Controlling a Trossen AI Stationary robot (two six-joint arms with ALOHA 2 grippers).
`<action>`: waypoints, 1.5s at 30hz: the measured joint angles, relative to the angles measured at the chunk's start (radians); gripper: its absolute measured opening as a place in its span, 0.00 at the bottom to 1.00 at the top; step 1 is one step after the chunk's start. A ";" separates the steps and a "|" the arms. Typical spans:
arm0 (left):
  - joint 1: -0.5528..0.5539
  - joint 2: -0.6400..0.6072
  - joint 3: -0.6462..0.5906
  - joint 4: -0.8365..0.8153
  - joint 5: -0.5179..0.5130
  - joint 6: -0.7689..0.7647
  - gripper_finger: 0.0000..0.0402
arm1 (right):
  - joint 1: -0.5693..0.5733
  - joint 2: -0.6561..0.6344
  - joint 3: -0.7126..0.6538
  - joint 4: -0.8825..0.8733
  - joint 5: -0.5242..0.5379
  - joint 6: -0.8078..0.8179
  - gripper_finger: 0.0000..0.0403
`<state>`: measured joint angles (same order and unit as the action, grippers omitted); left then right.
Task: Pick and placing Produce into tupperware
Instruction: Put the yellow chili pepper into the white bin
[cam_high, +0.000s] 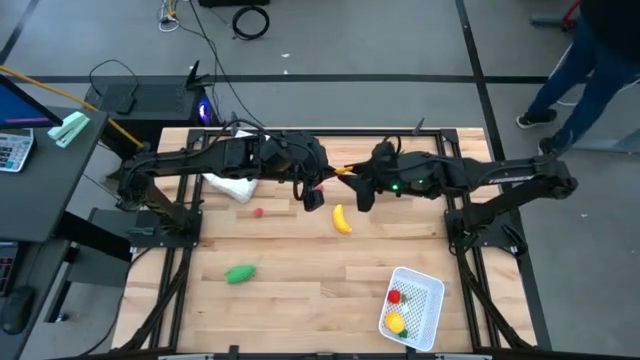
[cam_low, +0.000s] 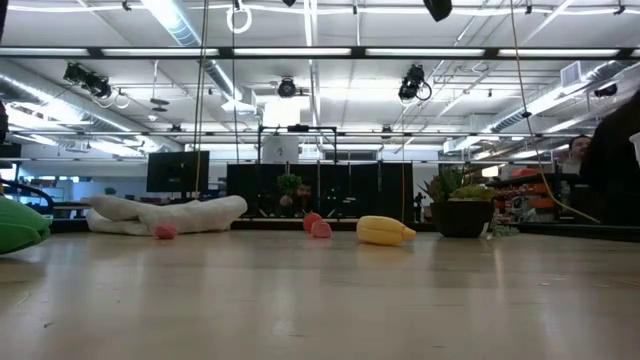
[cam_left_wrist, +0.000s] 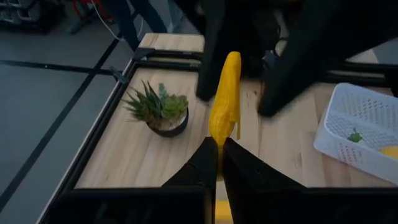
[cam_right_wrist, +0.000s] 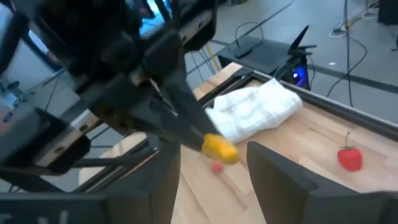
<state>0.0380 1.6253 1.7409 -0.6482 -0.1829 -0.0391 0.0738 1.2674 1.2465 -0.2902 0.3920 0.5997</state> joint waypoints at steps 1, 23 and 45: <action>0.000 0.000 0.000 -0.007 0.000 0.001 0.05 | 0.000 -0.007 0.000 0.001 0.001 -0.001 0.47; 0.001 0.000 0.000 0.009 -0.001 0.010 0.05 | -0.021 0.025 0.000 0.001 0.001 -0.045 0.17; 0.005 0.000 0.000 0.011 0.001 -0.001 0.20 | -0.022 0.024 0.000 -0.004 0.014 -0.075 0.02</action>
<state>0.0429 1.6253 1.7409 -0.6367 -0.1822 -0.0402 0.0521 1.2914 1.2465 -0.2947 0.4060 0.5252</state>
